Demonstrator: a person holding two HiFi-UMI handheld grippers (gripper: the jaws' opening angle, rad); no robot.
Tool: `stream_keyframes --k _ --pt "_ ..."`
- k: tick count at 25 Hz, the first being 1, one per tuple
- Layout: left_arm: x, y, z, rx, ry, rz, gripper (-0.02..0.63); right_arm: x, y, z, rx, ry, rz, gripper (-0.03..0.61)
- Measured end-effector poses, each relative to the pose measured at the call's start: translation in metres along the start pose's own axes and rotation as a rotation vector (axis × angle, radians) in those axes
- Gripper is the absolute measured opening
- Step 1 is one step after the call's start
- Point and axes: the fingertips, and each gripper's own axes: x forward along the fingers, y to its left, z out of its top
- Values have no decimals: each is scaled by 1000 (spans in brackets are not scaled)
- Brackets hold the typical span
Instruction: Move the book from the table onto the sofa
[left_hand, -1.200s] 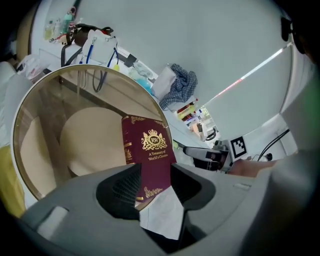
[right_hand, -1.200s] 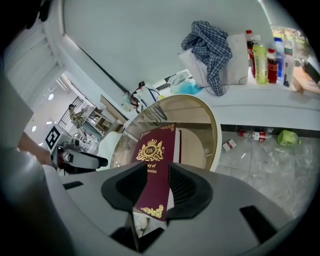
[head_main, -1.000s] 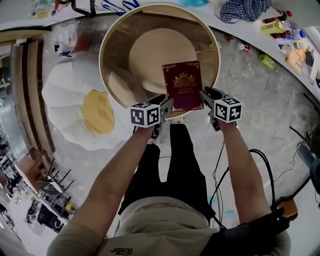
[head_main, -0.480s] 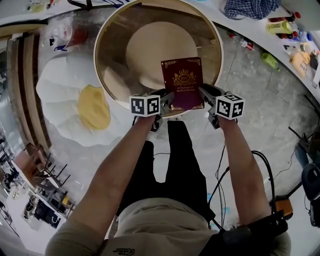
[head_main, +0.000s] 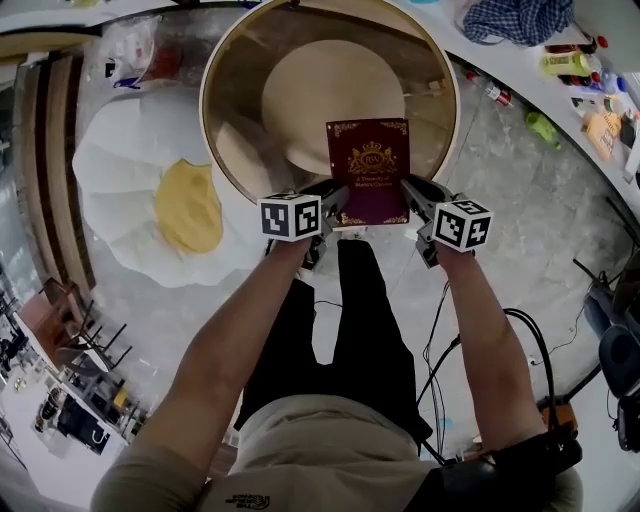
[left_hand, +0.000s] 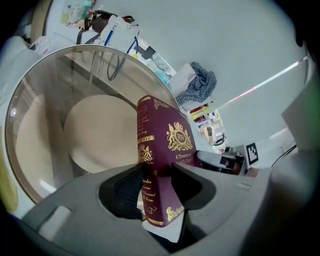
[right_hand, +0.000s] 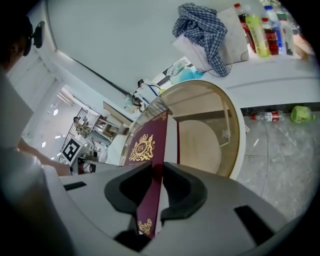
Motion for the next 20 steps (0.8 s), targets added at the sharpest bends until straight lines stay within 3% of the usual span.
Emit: stream_keyframes --k 12,20 --pt "-105 43 -28 -79 -114 9 176 35 108 -22 -97 35 60 72" --pt "-201 115 -57 -150 -226 49 176 99 206 -60 -188 114 121 72"
